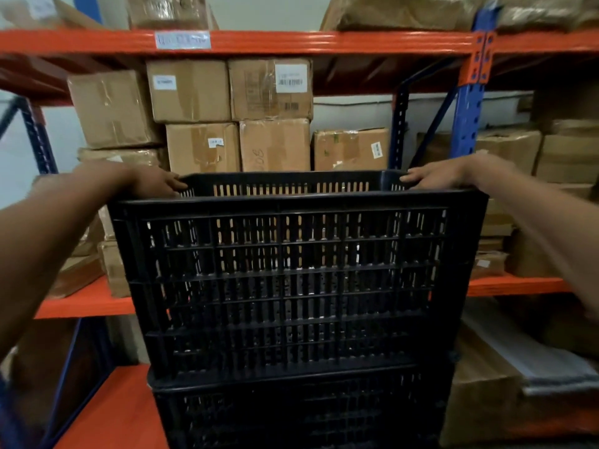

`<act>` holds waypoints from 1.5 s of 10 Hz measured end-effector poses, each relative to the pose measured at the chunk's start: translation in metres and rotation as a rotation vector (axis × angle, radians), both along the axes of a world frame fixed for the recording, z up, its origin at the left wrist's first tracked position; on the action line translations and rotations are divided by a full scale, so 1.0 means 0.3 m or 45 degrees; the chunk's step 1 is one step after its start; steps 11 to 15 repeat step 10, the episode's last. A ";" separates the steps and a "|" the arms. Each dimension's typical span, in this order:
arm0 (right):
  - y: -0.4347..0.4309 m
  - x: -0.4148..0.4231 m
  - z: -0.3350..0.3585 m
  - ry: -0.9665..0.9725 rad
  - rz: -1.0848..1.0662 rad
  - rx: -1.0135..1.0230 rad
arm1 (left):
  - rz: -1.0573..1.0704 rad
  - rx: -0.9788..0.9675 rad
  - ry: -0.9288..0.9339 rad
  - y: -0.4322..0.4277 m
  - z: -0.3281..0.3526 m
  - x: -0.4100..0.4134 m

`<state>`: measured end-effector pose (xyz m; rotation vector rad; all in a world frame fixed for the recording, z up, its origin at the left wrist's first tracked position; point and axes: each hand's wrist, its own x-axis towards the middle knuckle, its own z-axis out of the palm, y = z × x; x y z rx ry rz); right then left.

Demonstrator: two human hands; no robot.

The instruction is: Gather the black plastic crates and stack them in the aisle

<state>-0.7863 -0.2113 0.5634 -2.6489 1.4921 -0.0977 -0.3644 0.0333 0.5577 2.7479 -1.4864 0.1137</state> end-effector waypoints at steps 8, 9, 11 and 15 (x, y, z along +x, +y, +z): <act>0.448 -0.114 -0.002 -0.281 -0.045 -0.127 | -0.060 -0.425 0.268 0.418 0.022 -0.386; 0.587 -0.183 -0.046 -0.354 -0.024 -0.167 | -0.139 -0.630 0.174 0.543 -0.027 -0.439; 0.779 -0.233 -0.143 -0.461 0.064 -0.217 | -0.232 -0.849 0.162 0.687 -0.150 -0.543; 0.779 -0.233 -0.143 -0.461 0.064 -0.217 | -0.232 -0.849 0.162 0.687 -0.150 -0.543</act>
